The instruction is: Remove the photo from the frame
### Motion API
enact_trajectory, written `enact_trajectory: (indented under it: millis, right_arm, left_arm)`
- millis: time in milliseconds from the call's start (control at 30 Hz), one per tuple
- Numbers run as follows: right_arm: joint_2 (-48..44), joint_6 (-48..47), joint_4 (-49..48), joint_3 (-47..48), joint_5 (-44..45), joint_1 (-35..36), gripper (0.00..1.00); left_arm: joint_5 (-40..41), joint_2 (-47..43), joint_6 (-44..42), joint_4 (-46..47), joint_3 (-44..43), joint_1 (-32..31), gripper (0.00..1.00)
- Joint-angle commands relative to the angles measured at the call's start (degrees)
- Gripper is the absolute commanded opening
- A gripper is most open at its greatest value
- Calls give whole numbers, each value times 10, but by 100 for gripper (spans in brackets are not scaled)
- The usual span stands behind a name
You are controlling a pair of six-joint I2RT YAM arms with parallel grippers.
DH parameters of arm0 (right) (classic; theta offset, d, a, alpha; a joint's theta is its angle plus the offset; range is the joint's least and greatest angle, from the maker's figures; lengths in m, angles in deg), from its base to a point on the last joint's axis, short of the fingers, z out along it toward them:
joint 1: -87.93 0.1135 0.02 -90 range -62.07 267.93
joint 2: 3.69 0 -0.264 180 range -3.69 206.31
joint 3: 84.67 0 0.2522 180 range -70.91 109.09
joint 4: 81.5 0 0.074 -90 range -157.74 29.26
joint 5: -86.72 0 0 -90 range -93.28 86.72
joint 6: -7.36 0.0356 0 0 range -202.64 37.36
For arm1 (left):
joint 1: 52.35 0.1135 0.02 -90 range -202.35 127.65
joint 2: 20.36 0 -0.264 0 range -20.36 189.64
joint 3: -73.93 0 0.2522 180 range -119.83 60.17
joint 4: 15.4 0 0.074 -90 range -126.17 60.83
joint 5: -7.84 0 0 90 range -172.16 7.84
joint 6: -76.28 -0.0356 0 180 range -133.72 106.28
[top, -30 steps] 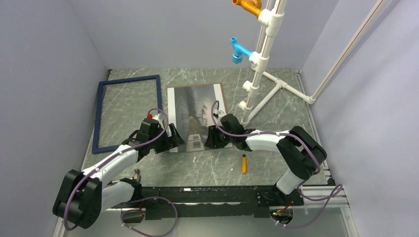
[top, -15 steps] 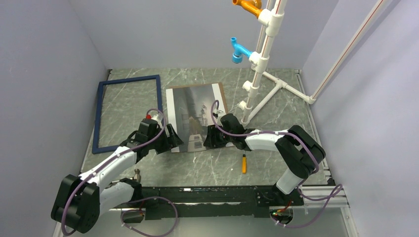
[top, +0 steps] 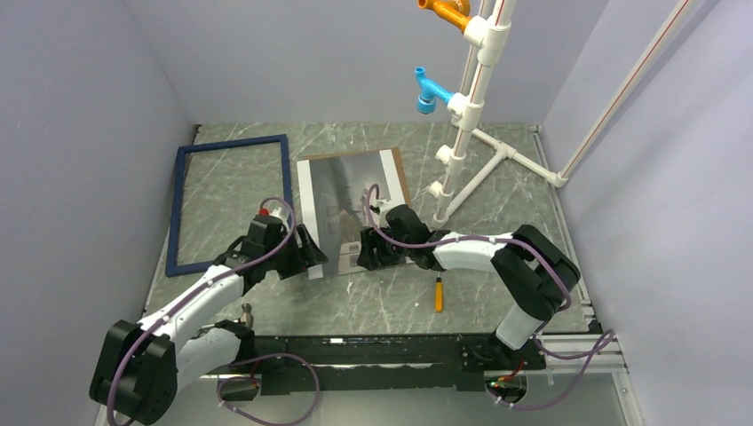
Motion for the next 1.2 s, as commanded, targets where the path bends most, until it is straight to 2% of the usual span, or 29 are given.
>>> enact_trajectory:
  millis: [0, 100, 300, 633, 1033, 1167]
  right_arm:
    - [13, -9, 17, 7, 7, 3, 67]
    - [19, -2, 9, 4, -1, 3, 67]
    - [21, 2, 4, 0, -4, 3, 67]
    - [32, 7, -5, -1, -12, 2, 67]
    - [42, 8, -7, 0, -19, 3, 66]
    - [43, 8, -7, 2, -21, 2, 66]
  left_arm:
    - [1, -20, 8, -4, -29, -3, 79]
    - [4, -24, 5, -11, -32, -3, 82]
    - [29, 3, -12, -19, -33, -3, 99]
    - [-10, 89, -13, 72, -11, -3, 100]
    - [-42, 88, -3, 92, -15, -4, 99]
    - [-24, 88, -3, 75, -21, -3, 100]
